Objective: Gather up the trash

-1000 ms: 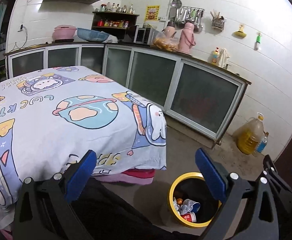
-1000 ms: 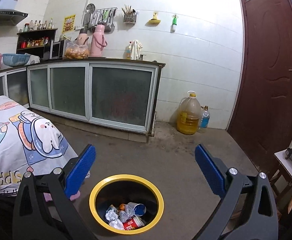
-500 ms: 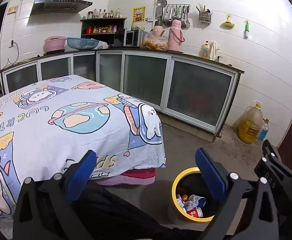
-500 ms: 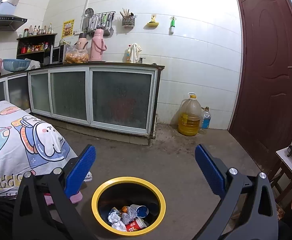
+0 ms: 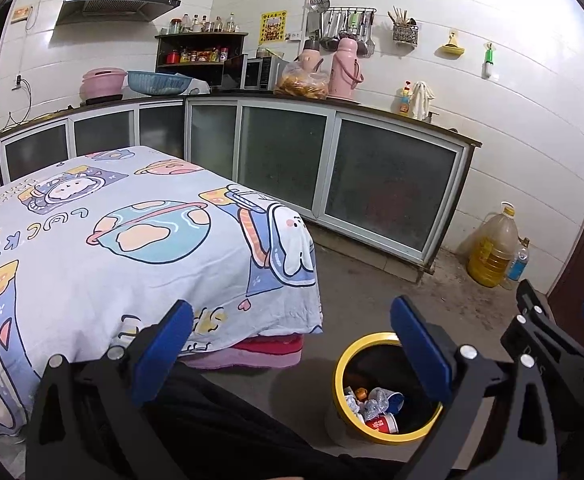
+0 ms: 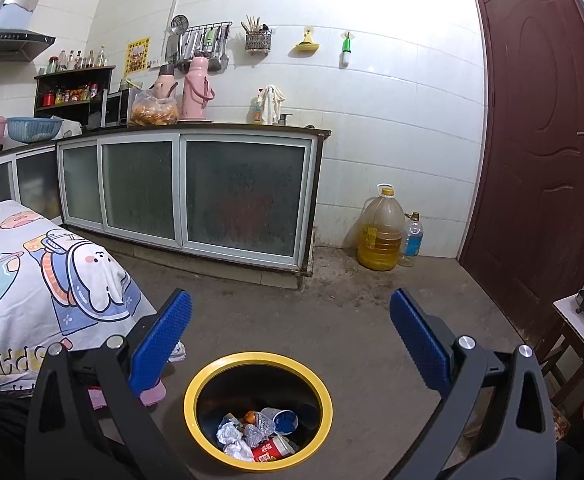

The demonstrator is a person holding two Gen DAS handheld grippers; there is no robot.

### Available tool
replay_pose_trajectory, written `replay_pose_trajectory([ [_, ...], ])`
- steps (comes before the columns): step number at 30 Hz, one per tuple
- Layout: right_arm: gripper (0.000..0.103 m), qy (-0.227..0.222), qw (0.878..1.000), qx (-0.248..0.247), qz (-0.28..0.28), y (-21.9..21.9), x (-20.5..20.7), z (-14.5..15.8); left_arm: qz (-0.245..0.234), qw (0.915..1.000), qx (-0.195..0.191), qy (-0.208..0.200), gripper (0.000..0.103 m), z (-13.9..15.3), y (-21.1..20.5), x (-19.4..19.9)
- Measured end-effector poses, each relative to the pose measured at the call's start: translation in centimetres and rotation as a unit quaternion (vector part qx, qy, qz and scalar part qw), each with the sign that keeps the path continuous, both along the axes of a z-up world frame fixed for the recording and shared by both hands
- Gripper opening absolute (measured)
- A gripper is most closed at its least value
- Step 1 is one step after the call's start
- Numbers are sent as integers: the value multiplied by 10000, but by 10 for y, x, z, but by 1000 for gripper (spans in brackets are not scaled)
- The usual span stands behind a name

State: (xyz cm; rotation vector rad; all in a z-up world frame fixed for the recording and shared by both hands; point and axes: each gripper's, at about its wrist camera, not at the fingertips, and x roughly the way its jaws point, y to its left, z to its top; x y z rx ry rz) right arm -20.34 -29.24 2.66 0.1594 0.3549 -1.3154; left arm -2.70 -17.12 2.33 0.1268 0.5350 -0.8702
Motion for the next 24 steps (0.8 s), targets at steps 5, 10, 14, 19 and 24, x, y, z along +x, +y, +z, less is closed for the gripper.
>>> replay_pose_trajectory([
  [5, 95, 22, 10000, 70, -19, -2, 0, -2, -37, 10000, 7, 42, 95, -2, 0, 1],
  [10, 95, 25, 10000, 76, -11, -3, 0, -2, -60, 10000, 14, 41, 95, -2, -1, 0],
  [14, 95, 25, 10000, 83, -12, -3, 1, -3, -66, 10000, 14, 40, 95, -2, -2, -1],
  [19, 95, 30, 10000, 85, -12, -3, 1, -3, -98, 10000, 4, 17, 95, -1, -2, -2],
  [24, 95, 43, 9999, 106, -19, -4, 1, -5, -114, 9999, 5, 4, 95, -1, -2, -2],
])
